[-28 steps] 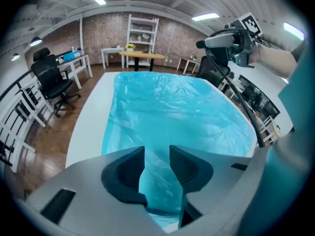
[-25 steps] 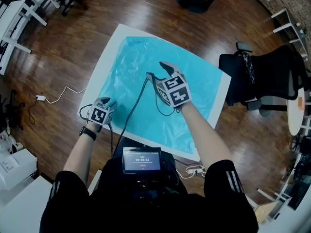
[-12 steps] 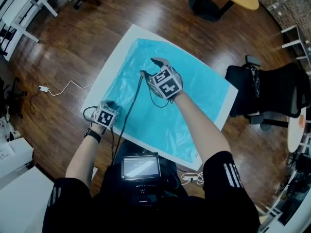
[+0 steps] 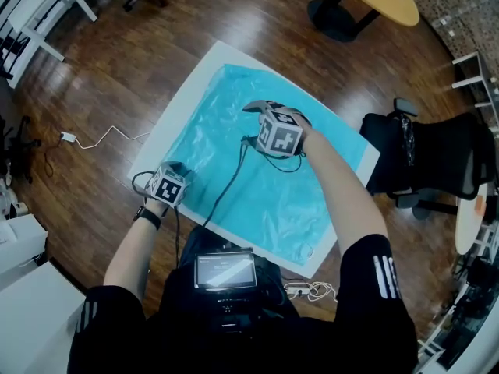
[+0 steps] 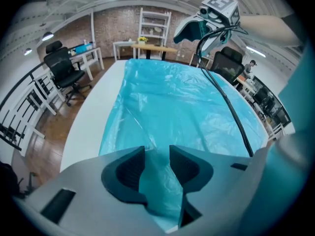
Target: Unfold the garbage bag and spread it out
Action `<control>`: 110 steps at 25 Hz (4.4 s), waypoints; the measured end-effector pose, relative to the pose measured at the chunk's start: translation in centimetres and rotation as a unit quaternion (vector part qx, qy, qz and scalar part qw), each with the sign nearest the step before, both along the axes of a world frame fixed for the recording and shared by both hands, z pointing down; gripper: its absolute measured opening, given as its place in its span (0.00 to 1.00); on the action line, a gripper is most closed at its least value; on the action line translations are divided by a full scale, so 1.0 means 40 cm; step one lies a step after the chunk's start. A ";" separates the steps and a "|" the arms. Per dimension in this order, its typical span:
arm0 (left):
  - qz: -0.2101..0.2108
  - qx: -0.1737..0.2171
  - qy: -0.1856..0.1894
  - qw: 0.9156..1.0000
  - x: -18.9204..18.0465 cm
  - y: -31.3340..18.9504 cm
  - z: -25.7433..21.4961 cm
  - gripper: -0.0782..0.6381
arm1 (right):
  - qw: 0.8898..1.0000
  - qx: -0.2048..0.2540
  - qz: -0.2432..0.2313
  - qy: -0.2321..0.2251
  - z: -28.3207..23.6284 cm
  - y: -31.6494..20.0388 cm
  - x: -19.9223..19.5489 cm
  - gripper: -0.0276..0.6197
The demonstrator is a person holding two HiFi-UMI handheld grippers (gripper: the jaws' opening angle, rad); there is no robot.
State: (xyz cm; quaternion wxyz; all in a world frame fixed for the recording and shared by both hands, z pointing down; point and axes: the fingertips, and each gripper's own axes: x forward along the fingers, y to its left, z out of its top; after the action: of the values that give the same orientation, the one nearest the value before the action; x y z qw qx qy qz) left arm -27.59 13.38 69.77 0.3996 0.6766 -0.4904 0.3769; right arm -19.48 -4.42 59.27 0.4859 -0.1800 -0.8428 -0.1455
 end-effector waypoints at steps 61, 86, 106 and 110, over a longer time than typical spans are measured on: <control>-0.007 -0.005 -0.012 1.000 -0.030 0.063 -0.013 0.34 | 0.866 -0.191 0.460 -0.035 0.283 -0.355 -0.021 0.63; 0.031 0.068 -0.026 0.997 0.022 -0.460 -0.054 0.34 | 0.866 -0.182 0.463 -0.048 0.287 -0.349 -0.015 0.62; 0.034 0.047 -0.018 0.998 0.027 -0.424 0.024 0.34 | 0.899 -0.137 0.385 -0.158 0.077 -0.502 -0.170 0.43; 0.036 0.049 -0.014 0.998 0.035 -0.427 0.028 0.34 | 0.922 -0.125 0.350 -0.108 0.151 -0.517 -0.193 0.43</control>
State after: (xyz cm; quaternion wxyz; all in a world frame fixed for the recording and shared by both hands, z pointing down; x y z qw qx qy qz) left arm -26.19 -3.70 70.88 0.3450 0.7071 -0.4897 0.3758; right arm -27.18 -25.08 65.31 0.3850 0.0837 -0.9110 0.1221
